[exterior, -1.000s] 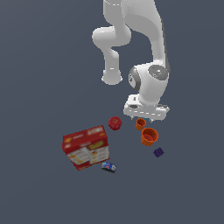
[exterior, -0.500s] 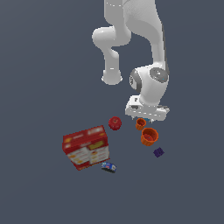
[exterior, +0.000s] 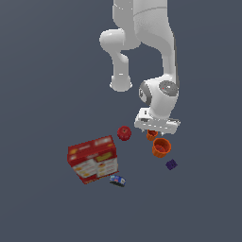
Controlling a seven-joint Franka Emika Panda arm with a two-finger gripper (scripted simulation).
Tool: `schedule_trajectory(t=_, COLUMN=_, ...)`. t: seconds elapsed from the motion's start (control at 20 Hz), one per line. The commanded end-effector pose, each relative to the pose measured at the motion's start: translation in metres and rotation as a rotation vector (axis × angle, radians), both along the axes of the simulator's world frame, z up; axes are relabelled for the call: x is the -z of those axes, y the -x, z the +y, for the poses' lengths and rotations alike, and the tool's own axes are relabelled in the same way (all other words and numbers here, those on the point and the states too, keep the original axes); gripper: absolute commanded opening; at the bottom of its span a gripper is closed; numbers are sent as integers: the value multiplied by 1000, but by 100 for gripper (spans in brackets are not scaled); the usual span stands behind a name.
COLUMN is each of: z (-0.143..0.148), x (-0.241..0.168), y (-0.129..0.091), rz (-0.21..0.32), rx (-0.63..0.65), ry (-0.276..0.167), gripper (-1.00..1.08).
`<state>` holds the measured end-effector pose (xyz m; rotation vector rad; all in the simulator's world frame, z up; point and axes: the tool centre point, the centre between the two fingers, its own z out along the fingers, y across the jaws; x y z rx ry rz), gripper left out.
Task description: Pick up a designated object from a clutter of objects.
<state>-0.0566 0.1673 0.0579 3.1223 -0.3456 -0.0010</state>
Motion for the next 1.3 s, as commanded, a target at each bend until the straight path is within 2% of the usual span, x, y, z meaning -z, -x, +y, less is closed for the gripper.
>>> schedule_trajectory(t=0.0, z=0, x=10, y=0, rz=0, rx=1, ry=0, gripper=100)
schedule_trajectory(t=0.3, z=0, x=20, y=0, rz=-1, rx=1, ry=0, gripper=100)
schedule_trajectory(t=0.35, z=0, x=20, y=0, rz=-1, rx=1, ry=0, gripper=-100)
schedule_trajectory(t=0.95, z=1, x=18, y=-1, rz=-2, rx=1, ry=-1, gripper=-100)
schedule_trajectory(t=1.25, z=-2, x=4, y=-7, rz=-2, rx=1, ry=-1, gripper=-100)
